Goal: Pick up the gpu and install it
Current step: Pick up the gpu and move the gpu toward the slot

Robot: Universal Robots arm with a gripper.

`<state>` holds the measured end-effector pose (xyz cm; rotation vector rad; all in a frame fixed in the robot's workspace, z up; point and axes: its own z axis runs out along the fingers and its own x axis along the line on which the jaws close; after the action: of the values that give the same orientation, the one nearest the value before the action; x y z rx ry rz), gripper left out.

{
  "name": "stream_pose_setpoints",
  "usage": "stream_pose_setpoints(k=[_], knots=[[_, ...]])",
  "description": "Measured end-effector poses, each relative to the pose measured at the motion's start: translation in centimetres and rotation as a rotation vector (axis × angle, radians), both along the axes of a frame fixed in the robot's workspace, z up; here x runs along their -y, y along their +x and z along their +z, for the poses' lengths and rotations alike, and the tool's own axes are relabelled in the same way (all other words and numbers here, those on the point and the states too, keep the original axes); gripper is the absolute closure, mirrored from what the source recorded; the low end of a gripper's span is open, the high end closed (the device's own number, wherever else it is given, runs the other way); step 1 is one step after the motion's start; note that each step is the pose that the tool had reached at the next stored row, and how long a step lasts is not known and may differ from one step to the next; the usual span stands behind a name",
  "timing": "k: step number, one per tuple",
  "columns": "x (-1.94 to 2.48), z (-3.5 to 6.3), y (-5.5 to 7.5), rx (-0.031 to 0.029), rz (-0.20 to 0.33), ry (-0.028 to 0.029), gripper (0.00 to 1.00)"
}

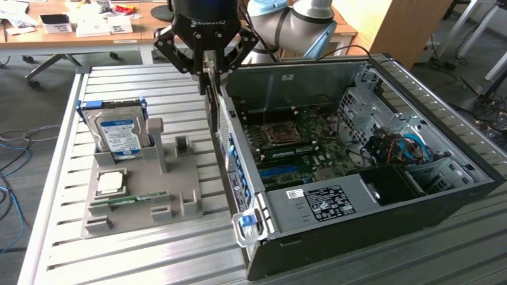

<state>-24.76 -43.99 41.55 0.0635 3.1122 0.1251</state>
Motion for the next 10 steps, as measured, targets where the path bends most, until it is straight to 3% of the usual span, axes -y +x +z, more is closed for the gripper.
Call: stream_pose_setpoints(k=[10], knots=[[0.0,0.0,2.3,0.0,0.0,0.0009,0.73]])
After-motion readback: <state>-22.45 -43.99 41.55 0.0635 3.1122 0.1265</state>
